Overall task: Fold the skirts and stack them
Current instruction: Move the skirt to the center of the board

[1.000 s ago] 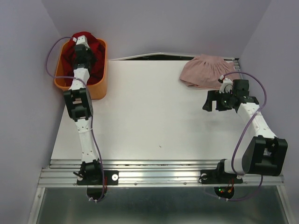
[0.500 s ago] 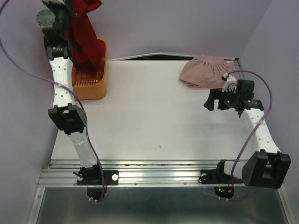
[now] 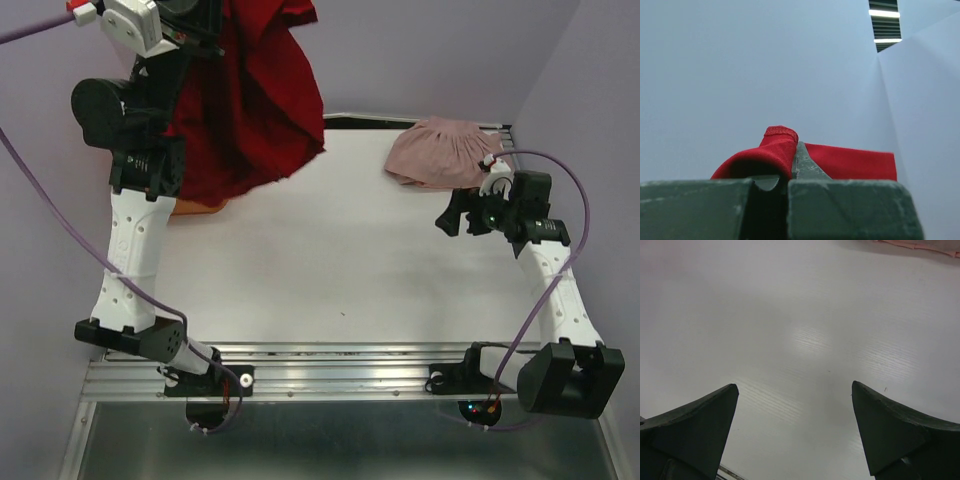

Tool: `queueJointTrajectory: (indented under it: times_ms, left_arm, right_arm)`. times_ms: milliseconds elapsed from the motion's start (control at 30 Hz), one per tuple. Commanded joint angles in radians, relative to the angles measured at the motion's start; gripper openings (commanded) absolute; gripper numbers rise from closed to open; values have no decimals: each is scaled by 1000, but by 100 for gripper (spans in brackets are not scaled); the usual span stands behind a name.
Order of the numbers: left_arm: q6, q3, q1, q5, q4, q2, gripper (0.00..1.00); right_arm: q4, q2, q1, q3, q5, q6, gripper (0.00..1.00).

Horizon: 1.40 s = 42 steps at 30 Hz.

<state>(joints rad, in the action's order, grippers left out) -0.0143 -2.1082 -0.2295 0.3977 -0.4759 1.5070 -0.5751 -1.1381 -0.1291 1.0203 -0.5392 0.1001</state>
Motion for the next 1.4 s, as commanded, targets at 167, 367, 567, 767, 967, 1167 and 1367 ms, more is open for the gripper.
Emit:
queueJointTrajectory:
  times_ms: [167,367,567,767,967,1167,1367]
  left_arm:
    - [-90,489,-106,-108,-20,-240,0]
    - [-301,907,-177,-59,77,-315,0]
    - [-406,1094,-188,-79,132,-184,0]
    - [-458,904,-119,-53,227,111,0]
    - [-383,659,-25,15,329,314,42]
    - [110,508,-37,137,635,216,74]
    - [906,632,-63,204,980,-17,95]
  right_arm:
    - [15,69,3,40,-99,59,100]
    - [-32,83,3,23,-105,121,100]
    - [-55,54,3,-11,-151,145,95]
    - [-91,-18,12,-12,-228,141,74]
    - [-117,-74,45,9,-280,133,68]
    - [-114,-106,193,1,-269,93,68]
    - [-25,-216,384,-11,-170,3,76]
